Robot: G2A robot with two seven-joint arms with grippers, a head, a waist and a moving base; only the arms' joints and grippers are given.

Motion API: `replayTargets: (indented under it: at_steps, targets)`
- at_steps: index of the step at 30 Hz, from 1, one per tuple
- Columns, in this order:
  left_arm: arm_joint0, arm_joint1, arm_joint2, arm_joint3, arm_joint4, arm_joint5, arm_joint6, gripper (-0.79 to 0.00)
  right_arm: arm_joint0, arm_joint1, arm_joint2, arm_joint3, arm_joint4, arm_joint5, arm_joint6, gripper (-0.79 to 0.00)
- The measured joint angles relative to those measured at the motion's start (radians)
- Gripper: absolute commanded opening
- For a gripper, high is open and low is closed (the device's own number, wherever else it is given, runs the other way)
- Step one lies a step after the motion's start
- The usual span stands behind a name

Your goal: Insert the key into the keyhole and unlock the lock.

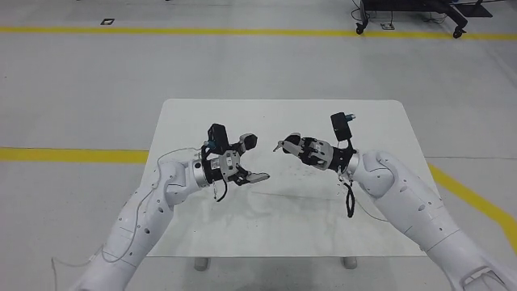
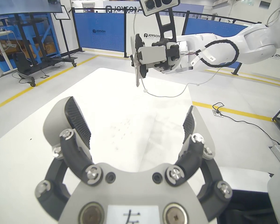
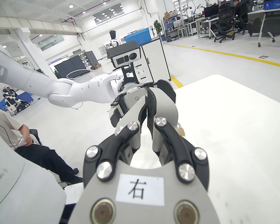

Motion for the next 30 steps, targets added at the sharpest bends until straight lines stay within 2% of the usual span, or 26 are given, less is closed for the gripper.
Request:
replayTargets:
  at_steps: [4, 7, 8, 10, 11, 15, 19, 23, 30]
  targets:
    - [0.015, -0.002, 0.011, -0.007, -0.039, 0.0, 0.012, 0.0, -0.011, -0.002, 0.001, -0.009, 0.02, 0.0, -0.014, -0.785]
    - [0.021, -0.001, 0.057, -0.02, -0.209, 0.0, 0.018, -0.009, -0.028, -0.006, 0.012, -0.012, 0.063, 0.001, -0.038, -0.785]
    - [0.014, 0.003, 0.084, -0.021, -0.289, 0.0, 0.003, -0.083, -0.034, -0.007, 0.01, -0.017, 0.088, 0.0, -0.044, -0.785]
    - [-0.003, 0.011, 0.123, -0.023, -0.41, 0.0, -0.032, -0.16, -0.038, -0.009, 0.004, -0.02, 0.127, 0.0, -0.038, -0.785]
    - [-0.016, 0.017, 0.146, -0.022, -0.488, 0.0, -0.06, -0.237, -0.038, -0.01, 0.001, -0.017, 0.151, 0.0, -0.026, -0.785]
    - [-0.058, 0.038, 0.196, -0.005, -0.677, 0.0, -0.176, -0.305, -0.029, -0.016, -0.017, -0.003, 0.222, 0.0, 0.022, -0.785]
    - [-0.079, 0.049, 0.233, 0.003, -0.822, 0.0, -0.264, -0.422, -0.013, -0.025, -0.036, 0.014, 0.281, 0.0, 0.067, -0.785]
    - [-0.099, 0.053, 0.262, 0.024, -0.983, 0.0, -0.353, -0.434, 0.0, -0.035, -0.051, 0.028, 0.345, 0.0, 0.102, -0.785]
    - [-0.121, 0.05, 0.264, 0.053, -1.047, 0.0, -0.435, -0.449, 0.014, -0.045, -0.051, 0.047, 0.4, 0.0, 0.154, -0.785]
